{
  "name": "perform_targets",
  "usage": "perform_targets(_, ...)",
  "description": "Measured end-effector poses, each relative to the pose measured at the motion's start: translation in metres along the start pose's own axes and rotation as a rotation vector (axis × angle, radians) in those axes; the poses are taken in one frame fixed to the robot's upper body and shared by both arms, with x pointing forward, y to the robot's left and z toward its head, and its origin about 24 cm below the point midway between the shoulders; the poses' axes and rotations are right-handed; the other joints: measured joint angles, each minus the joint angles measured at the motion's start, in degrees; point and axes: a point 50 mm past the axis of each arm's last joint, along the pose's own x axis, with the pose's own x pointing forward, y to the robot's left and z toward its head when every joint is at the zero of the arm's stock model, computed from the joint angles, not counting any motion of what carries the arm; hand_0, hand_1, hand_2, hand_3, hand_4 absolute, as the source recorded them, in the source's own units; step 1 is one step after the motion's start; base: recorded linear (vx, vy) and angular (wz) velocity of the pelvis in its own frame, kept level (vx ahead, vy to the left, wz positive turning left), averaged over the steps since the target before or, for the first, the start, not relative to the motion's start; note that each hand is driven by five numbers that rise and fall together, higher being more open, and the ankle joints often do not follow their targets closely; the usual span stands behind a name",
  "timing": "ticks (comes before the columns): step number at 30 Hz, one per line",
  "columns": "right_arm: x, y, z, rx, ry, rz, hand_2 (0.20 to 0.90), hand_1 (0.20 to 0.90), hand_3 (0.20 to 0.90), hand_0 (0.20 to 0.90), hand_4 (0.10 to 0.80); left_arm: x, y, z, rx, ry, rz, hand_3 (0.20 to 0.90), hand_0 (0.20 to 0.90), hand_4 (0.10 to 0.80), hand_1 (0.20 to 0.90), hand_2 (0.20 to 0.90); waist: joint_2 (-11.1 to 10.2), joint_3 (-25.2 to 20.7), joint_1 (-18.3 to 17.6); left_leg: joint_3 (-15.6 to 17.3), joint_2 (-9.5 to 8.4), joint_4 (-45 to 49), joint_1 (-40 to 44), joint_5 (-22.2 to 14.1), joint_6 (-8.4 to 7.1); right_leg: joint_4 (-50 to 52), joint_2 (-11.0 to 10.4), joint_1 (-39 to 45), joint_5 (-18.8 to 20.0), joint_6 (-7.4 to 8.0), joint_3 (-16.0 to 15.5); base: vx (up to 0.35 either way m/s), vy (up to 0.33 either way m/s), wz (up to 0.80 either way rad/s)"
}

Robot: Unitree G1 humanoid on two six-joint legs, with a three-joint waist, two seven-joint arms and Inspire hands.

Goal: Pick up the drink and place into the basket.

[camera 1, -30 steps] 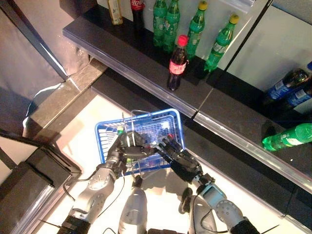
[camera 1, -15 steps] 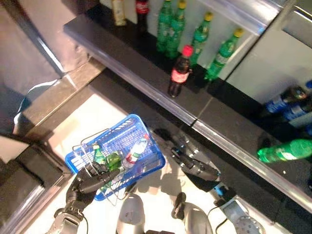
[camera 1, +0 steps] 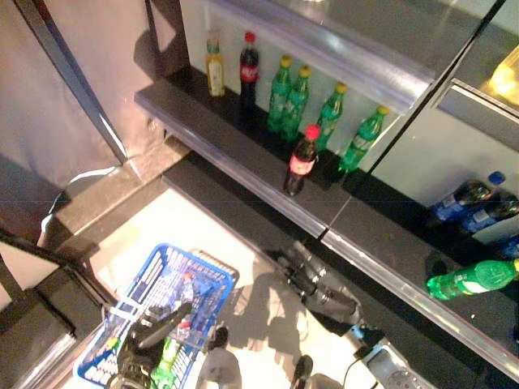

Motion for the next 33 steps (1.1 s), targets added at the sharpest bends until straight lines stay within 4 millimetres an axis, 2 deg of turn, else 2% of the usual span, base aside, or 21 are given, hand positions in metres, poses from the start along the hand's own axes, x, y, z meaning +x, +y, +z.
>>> perform_targets(3,-0.007,-0.011,-0.017,0.02,0.078,-0.063,0.9,0.9,0.9,0.9,0.8,-0.001,0.013,-0.003,-0.021,0.004,0.082,0.2,0.3,0.1,0.3,0.3,-1.8,-1.4,-0.6,0.8,0.34,-1.5,0.8,0.8,-0.05,-3.3,0.5,1.3,1.9,-0.1,0.2,-0.06,-0.01,-0.09)
perform_targets(8,-0.009,-0.028,-0.043,0.048,0.18,-0.187,0.9,0.9,0.9,0.9,0.8,0.013,0.009,-0.013,-0.032,0.039,0.138,0.2,0.3,0.1,0.3,0.3,-2.2,-3.7,-2.4,2.0,0.65,-3.7,2.0,1.5,0.35,-7.1,0.8,2.9,4.1,-0.3,1.0,-0.039,-0.004,-0.12)
perform_targets(12,-0.018,-0.047,-0.061,0.023,0.294,-0.366,0.9,0.9,0.9,0.9,0.8,0.019,0.008,-0.025,-0.056,0.08,0.18,0.2,0.3,0.1,0.3,0.3,-1.8,-4.3,-4.0,2.5,0.79,-4.9,3.0,2.0,0.29,-9.0,1.0,3.6,5.2,-0.34,1.5,-0.011,-0.003,-0.07)
perform_targets(15,-0.04,-0.072,-0.073,-0.044,0.43,-0.585,0.9,0.9,0.9,0.9,0.8,0.024,0.003,-0.038,-0.053,0.133,0.202,0.2,0.3,0.1,0.3,0.3,-0.9,-5.4,-4.2,2.6,0.85,-5.2,3.3,2.1,0.24,-9.0,1.1,3.6,5.2,-0.08,1.4,0.0,0.0,0.0)
perform_targets(18,-0.054,-0.085,-0.073,-0.087,0.457,-0.737,0.9,0.9,0.9,0.9,0.8,0.022,0.005,-0.05,-0.042,0.184,0.232,0.2,0.3,0.1,0.3,0.3,0.1,-6.7,-4.9,2.7,0.99,-5.5,3.9,2.1,0.15,-9.1,1.2,4.1,5.2,-0.05,1.4,0.0,-0.005,-0.02)
perform_targets(24,-0.074,-0.094,-0.078,-0.271,0.562,-0.864,0.9,0.9,0.9,0.9,0.8,0.021,0.001,-0.068,0.009,0.259,0.257,0.2,0.3,0.1,0.3,0.3,1.7,-8.9,-5.5,2.7,1.01,-5.5,4.0,2.2,0.0,-9.0,1.2,4.1,5.0,-0.28,1.4,-0.001,0.0,0.01)
perform_targets(33,-0.075,-0.093,-0.084,-0.425,0.58,-0.906,0.9,0.9,0.9,0.9,0.8,0.02,0.0,-0.074,0.042,0.292,0.283,0.2,0.3,0.1,0.3,0.3,2.9,-10.2,-7.0,2.9,1.07,-5.6,3.8,2.1,0.09,-9.0,1.2,4.2,4.8,-0.56,1.4,0.0,0.0,0.0)
